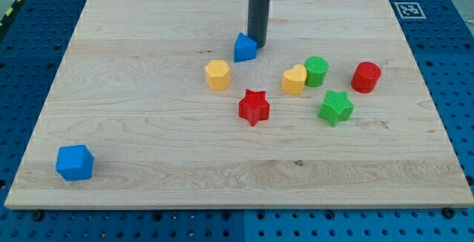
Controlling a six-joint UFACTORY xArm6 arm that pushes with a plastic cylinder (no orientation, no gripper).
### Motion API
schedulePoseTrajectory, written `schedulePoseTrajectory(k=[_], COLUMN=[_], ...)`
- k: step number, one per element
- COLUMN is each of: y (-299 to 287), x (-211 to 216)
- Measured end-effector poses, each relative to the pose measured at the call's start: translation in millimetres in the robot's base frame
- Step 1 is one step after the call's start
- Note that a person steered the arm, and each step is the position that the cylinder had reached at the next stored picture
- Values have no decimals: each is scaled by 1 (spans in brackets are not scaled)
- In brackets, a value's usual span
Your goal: Move the blue triangle to the blue cube
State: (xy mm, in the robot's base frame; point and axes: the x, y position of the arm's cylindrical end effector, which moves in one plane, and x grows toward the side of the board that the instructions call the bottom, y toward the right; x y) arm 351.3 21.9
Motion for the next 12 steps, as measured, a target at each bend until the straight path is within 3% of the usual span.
schedulePoseTrajectory(k=[6, 9, 12], y=[-179, -182, -152], x=[81, 169, 179])
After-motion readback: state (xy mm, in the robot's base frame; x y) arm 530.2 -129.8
